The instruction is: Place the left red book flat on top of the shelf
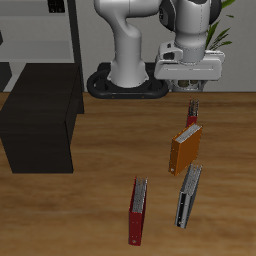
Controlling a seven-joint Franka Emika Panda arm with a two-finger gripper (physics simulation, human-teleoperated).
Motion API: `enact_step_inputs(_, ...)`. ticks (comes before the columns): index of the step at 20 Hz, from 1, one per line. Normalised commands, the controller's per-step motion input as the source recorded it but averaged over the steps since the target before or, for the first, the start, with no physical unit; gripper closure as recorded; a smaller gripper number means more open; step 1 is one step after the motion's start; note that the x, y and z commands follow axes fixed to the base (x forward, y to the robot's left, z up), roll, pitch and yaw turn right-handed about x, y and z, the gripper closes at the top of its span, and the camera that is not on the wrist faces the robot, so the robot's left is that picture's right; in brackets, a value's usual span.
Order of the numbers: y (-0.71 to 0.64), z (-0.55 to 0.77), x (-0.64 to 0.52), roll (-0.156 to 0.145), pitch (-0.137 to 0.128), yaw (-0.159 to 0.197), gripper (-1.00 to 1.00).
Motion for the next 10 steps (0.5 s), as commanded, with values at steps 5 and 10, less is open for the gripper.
enact_step_inputs(5, 0.45, 0.01, -0.08, 0.014, -0.026, -0.021, -1.00)
enact_step_inputs(10, 0.28, -0.03, -0.01, 0.017, -0.035, -0.013, -1.00)
